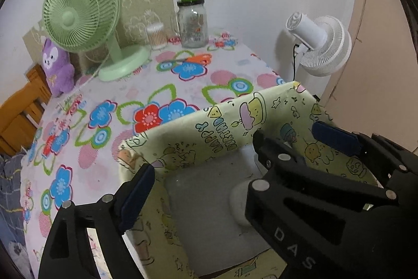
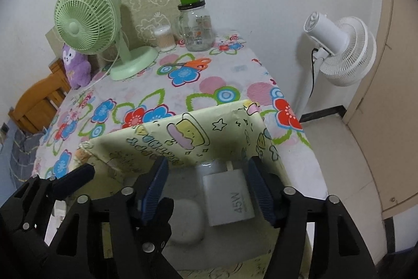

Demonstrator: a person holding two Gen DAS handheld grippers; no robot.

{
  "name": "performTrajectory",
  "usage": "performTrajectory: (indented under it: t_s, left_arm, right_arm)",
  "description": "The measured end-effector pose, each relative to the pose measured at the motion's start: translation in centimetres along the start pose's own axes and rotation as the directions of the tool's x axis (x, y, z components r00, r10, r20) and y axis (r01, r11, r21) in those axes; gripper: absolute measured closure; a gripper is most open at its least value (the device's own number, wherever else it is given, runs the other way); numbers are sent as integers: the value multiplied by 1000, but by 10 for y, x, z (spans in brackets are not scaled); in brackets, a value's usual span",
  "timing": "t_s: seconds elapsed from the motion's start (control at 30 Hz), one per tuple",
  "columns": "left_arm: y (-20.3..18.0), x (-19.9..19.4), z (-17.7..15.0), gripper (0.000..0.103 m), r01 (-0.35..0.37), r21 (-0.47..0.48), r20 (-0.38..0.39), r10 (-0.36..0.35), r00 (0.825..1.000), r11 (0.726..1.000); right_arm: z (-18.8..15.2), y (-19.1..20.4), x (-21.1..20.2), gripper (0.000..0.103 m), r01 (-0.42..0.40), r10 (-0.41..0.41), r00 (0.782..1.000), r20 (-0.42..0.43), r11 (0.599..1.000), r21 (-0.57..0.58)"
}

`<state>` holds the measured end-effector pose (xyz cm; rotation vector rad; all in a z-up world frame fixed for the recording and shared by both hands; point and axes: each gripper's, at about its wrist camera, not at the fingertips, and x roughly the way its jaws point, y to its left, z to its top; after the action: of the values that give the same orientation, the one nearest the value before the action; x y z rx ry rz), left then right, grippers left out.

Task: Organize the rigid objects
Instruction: 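Lower both held items into the yellow box and open both tools, then withdraw both tools from the box back toward the remaining items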

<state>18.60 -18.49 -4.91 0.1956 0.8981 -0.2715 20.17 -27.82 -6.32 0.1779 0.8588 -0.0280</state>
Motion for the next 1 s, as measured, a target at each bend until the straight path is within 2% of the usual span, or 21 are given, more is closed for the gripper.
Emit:
performTrajectory:
  t_s: [0.27, 0.5, 0.87, 1.0]
  left_arm:
    - [0, -25, -6, 5, -16, 26, 58, 14, 998, 1000]
    - [4, -45, -13, 4, -2, 29, 94, -1, 996, 1000]
    - [14, -73, -31, 4, 19, 22, 139, -22, 990, 1000]
    - [17, -80, -39, 3, 17, 26, 147, -20, 989, 1000]
  right_arm:
    - [-7, 7, -31, 15, 32, -30, 997, 75, 999, -17]
    - [-13, 14, -54, 8, 56, -52, 992, 117, 998, -28]
    - [-26, 30, -82, 6, 61, -54, 987, 149, 997, -44]
    - [-34, 40, -92, 3, 102, -88, 978, 187, 992, -68]
